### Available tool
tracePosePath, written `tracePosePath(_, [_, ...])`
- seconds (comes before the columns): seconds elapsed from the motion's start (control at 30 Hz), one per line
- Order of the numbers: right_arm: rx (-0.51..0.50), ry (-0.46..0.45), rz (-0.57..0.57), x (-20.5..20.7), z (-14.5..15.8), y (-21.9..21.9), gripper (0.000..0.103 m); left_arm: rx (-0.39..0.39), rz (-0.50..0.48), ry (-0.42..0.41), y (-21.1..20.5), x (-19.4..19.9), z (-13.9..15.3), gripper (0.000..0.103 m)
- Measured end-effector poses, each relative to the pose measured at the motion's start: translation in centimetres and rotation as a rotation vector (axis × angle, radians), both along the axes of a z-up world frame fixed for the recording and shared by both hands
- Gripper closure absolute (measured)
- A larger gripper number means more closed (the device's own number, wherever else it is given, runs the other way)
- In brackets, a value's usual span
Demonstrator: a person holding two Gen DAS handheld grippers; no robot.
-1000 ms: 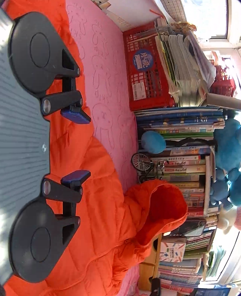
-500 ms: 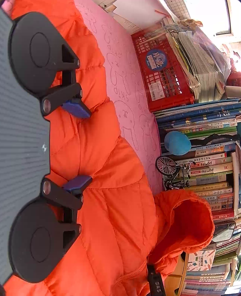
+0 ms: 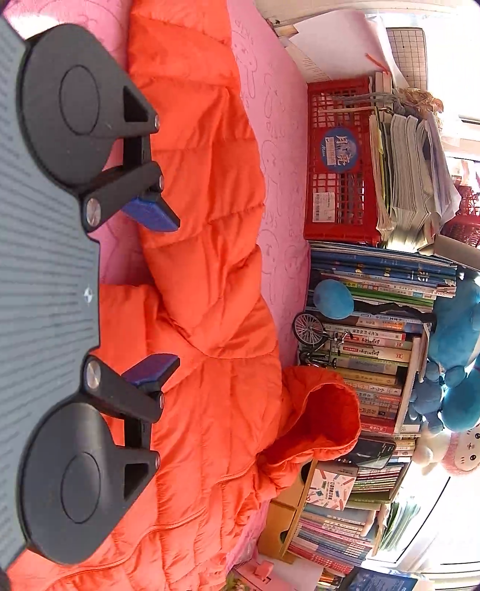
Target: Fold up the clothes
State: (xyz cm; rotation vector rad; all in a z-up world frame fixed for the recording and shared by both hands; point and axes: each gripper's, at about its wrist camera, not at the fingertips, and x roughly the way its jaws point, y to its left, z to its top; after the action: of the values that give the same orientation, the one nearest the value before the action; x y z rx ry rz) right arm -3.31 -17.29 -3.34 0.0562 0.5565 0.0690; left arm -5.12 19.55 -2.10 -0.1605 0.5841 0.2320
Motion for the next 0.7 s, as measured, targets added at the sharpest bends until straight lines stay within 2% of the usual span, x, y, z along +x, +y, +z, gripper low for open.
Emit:
tracePosePath(0.1, [0.017,0.015,0.022,-0.9,-1.0,0.0,0.006,-0.026,0.011,0.054,0.5,-0.5,-0.6,0.029])
tracePosePath(0.2, [0.035,0.037,0.027,-0.6,-1.7,0.1,0.006,-0.106,0.024,0.077,1.4,-0.1,-1.0,0.029])
tracePosePath(0.27, [0.071,0.060,0.041,-0.1,-2.1,-0.1,0.008,-0.185,0.000,0.089,2.0,0.4,-1.4,0.029])
tracePosePath(0.3, [0.090,0.071,0.048,0.2,-2.3,-0.1,0.010,-0.213,-0.024,0.089,2.0,0.6,-1.6,0.024])
tracePosePath(0.47, [0.181,0.097,0.117,0.5,-2.4,-0.5,0.027,-0.273,-0.171,0.078,0.8,1.9,-1.8,0.019])
tracePosePath(0.5, [0.200,0.100,0.135,0.5,-2.4,-0.5,0.031,-0.279,-0.172,0.072,0.6,2.0,-1.8,0.021])
tracePosePath(0.53, [0.210,0.103,0.147,0.5,-2.3,-0.5,0.033,-0.278,-0.157,0.061,0.4,2.0,-1.9,0.037])
tracePosePath(0.57, [0.203,0.106,0.150,0.4,-2.3,-0.3,0.040,-0.286,-0.133,0.047,0.2,1.9,-2.1,0.052])
tracePosePath(0.6, [0.185,0.109,0.148,0.4,-2.2,0.0,0.048,-0.304,-0.097,0.031,0.1,1.8,-2.3,0.073])
tracePosePath(0.63, [0.162,0.114,0.145,0.4,-2.1,0.3,0.054,-0.322,-0.075,0.015,-0.1,1.6,-2.5,0.081])
tracePosePath(0.7, [0.109,0.122,0.145,-0.2,-1.6,1.2,0.075,-0.318,-0.066,-0.009,-0.8,0.9,-2.2,0.089])
